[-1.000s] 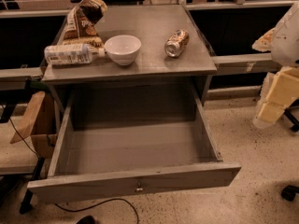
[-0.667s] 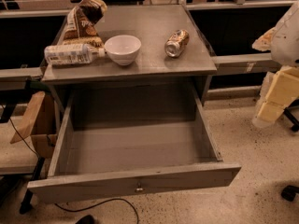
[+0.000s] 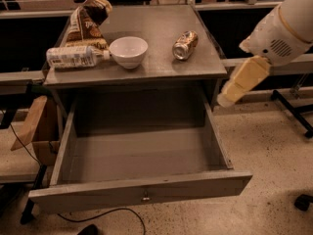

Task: Place orange can into top drawer

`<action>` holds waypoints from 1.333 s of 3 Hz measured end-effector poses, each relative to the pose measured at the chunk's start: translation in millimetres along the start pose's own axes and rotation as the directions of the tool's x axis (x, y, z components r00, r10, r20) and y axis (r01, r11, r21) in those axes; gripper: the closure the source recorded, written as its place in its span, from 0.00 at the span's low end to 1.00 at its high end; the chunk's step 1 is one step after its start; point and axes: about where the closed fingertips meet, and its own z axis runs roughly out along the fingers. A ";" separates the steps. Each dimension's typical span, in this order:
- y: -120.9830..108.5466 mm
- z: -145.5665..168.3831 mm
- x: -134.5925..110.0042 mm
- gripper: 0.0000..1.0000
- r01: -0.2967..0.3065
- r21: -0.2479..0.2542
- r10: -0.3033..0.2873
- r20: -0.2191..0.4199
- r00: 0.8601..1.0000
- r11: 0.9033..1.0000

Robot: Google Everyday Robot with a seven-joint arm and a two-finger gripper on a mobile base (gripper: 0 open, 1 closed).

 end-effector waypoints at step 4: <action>-117.2 93.4 -124.3 0.00 -0.564 0.078 0.502 0.367 0.783 0.822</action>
Offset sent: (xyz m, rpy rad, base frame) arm 0.1655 0.0763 -0.0239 0.6190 -0.0116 -0.5849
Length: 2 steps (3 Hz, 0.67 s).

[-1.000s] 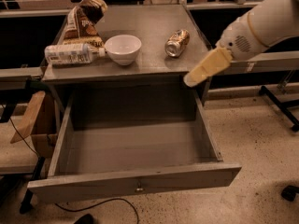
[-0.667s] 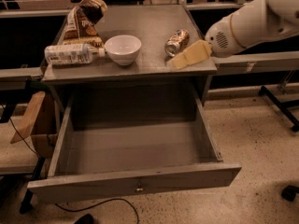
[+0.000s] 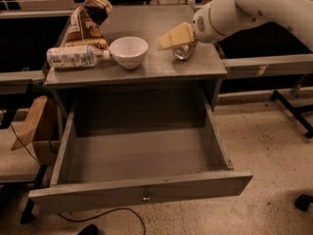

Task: Place orange can into top drawer

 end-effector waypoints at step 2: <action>-31.0 58.4 -28.3 0.00 -0.125 0.169 0.145 -0.110 0.983 0.978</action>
Offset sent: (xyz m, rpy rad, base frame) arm 0.0952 0.0050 -0.0321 -0.0976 0.2003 -0.2916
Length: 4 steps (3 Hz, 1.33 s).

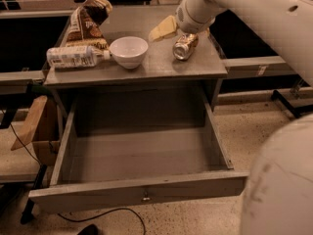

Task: Place orange can into top drawer

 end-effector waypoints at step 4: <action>-35.1 64.0 6.0 0.00 -0.120 0.078 0.128 -0.109 0.986 0.990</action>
Offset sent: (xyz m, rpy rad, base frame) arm 0.0490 -0.0121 -0.0376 -0.0861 0.1317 -0.0322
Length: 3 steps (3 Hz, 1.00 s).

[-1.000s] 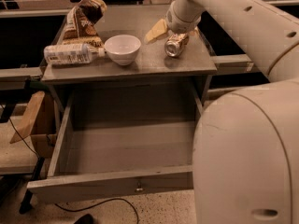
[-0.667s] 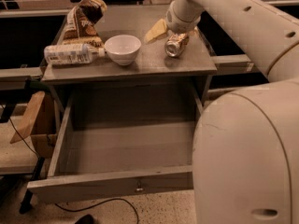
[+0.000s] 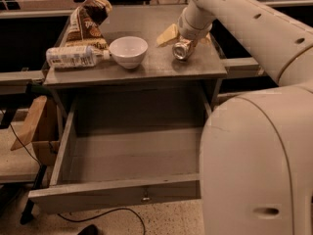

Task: Place orange can into top drawer

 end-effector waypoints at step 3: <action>-13.3 34.4 -1.5 0.15 -0.091 0.042 0.092 -0.009 0.996 0.995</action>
Offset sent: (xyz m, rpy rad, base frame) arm 0.0272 -0.0133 -0.0209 0.0188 0.0029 -0.1339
